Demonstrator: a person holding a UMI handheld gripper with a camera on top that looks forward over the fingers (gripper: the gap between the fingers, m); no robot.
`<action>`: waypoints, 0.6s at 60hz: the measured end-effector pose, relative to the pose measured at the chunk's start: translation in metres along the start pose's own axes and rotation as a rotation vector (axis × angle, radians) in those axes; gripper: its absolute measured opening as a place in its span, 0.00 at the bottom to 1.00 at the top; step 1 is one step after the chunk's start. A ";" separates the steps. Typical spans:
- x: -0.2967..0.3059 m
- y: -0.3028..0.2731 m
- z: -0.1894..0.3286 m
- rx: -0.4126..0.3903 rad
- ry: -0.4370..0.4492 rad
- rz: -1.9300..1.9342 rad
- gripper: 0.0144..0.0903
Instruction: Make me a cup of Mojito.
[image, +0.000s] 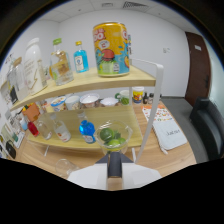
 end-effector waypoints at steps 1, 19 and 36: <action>-0.003 0.003 -0.002 0.001 -0.001 0.001 0.02; -0.059 0.064 -0.012 -0.018 0.003 -0.018 0.02; -0.062 0.036 -0.010 0.113 0.212 -0.456 0.02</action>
